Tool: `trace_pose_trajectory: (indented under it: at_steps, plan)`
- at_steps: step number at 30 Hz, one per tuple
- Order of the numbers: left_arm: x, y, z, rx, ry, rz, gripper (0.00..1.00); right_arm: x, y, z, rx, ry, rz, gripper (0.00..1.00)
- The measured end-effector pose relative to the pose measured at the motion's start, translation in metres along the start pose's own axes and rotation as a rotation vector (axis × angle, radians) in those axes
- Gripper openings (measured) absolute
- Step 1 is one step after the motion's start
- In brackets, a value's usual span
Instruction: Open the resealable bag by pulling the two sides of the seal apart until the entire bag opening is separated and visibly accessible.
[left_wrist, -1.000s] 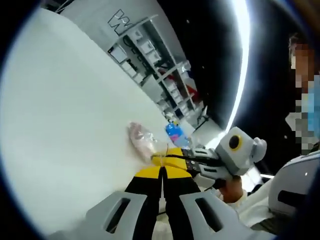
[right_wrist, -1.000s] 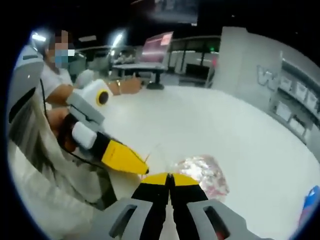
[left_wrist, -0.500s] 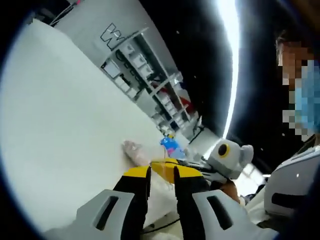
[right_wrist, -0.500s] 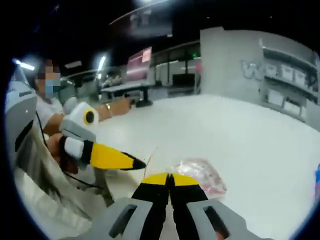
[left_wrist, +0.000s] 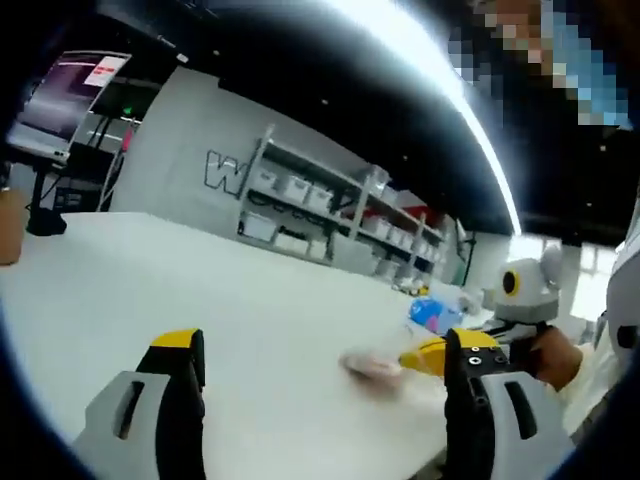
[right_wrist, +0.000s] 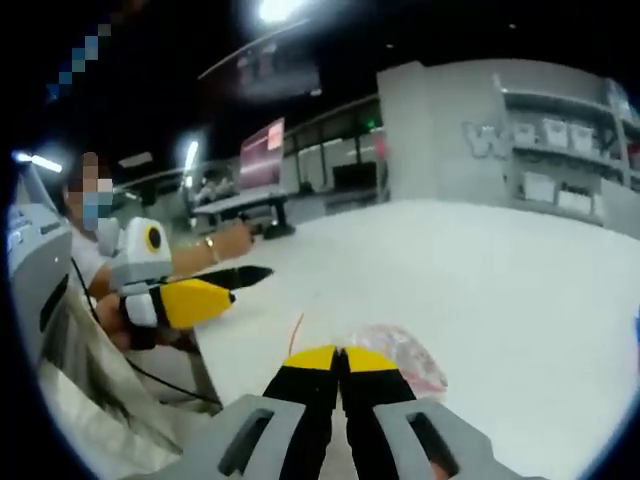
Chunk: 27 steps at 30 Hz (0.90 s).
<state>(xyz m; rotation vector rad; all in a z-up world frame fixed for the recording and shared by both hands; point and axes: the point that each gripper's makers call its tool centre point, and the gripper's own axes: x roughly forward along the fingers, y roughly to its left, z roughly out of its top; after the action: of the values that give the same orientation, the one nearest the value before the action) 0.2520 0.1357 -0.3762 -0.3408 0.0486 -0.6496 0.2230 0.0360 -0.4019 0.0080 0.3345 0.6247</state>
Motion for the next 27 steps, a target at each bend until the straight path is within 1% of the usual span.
trace_pose_trajectory:
  at_steps: [2,4,5,8,10,14,19,22,27]
  plan:
    - [-0.001,0.004,0.003,-0.023,-0.019,0.011,1.0,0.0,0.0,0.002,-0.002,-0.007,-0.001,0.0]
    - [-0.002,0.006,0.003,-0.02,-0.025,0.02,1.0,-0.001,0.0,0.004,0.001,-0.013,-0.001,0.0]
    - [-0.003,0.007,0.003,-0.005,-0.023,0.025,1.0,-0.001,0.0,0.005,0.004,-0.015,-0.001,0.0]
    - [-0.004,0.007,0.006,0.093,-0.019,0.036,1.0,-0.001,-0.001,0.008,0.008,-0.026,-0.004,0.0]
    - [-0.004,0.005,0.004,0.119,-0.004,0.034,1.0,-0.002,-0.003,0.01,0.012,-0.032,-0.005,0.0]
    - [-0.005,0.005,0.002,0.121,0.006,0.034,1.0,-0.001,-0.004,0.012,0.015,-0.037,-0.008,0.0]
    - [-0.007,0.011,0.0,0.117,0.026,0.055,0.98,-0.001,-0.004,0.015,0.01,-0.046,-0.005,0.0]
    - [-0.008,0.013,0.0,0.109,0.033,0.06,0.93,-0.003,-0.004,0.022,0.012,-0.063,-0.002,0.0]
    - [-0.01,0.015,-0.001,0.106,0.034,0.067,0.93,-0.008,-0.013,0.034,0.007,-0.086,-0.019,0.0]
